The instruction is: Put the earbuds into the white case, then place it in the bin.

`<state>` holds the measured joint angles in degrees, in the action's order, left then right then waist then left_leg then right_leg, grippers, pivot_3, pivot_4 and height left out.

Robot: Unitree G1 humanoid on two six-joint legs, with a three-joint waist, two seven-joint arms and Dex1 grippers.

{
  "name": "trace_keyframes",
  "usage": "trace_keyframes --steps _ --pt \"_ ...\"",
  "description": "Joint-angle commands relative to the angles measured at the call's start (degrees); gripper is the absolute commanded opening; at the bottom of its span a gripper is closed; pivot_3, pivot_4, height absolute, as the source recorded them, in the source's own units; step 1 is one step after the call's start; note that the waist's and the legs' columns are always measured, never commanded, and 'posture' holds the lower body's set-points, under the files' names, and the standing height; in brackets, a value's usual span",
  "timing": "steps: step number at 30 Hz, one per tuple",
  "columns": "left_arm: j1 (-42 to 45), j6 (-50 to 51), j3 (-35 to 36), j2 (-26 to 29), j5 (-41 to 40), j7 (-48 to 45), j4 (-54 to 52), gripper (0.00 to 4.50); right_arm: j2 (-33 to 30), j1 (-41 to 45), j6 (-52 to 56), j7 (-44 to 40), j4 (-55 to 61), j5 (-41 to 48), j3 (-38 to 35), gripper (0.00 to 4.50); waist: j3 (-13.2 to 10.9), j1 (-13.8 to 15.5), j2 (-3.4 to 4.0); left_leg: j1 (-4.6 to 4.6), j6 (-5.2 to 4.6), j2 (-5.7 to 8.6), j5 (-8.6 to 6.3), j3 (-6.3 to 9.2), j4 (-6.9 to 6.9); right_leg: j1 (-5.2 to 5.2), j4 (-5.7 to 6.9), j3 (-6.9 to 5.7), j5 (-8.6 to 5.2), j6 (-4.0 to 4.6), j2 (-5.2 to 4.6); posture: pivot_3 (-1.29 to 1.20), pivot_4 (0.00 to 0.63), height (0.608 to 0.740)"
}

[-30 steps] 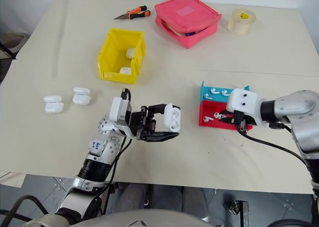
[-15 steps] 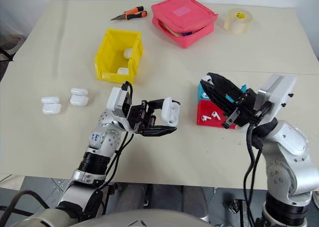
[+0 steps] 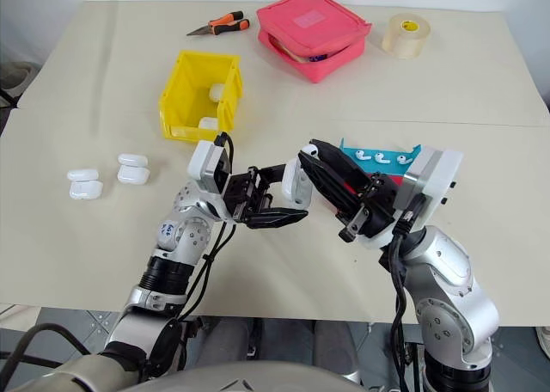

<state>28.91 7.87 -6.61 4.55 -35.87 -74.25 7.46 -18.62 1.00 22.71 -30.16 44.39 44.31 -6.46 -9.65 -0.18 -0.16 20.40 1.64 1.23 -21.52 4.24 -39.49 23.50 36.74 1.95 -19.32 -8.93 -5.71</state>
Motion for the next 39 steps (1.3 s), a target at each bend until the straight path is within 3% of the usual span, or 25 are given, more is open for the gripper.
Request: trace_keyframes --steps 1,15,39 --pt "0.4 0.2 0.4 -0.8 -1.2 0.6 -2.0 2.81 0.7 -1.3 -2.9 -0.5 0.0 -0.6 1.1 0.56 0.0 0.0 0.0 0.0 0.0 0.0 0.0 0.0 0.0 0.0 0.0 0.0 0.0 0.0 0.0 0.0 0.15 0.74" --pt "1.1 -0.5 1.3 -2.4 -1.1 2.0 -1.6 2.81 2.2 -2.9 -7.2 -1.3 -3.9 -3.5 6.1 0.56 0.0 0.0 0.0 0.0 0.0 0.0 0.0 0.0 0.0 0.0 -0.21 0.0 0.0 0.0 0.0 0.0 0.15 0.74" --pt "2.8 -2.3 3.2 -3.6 -0.6 2.9 0.3 2.81 -5.8 -4.9 -7.7 -5.9 -5.6 -0.4 4.3 0.56 0.0 0.1 0.0 -0.01 0.0 0.0 0.0 -0.01 0.0 -0.01 -0.24 0.01 0.0 0.0 0.01 0.0 0.15 0.74"
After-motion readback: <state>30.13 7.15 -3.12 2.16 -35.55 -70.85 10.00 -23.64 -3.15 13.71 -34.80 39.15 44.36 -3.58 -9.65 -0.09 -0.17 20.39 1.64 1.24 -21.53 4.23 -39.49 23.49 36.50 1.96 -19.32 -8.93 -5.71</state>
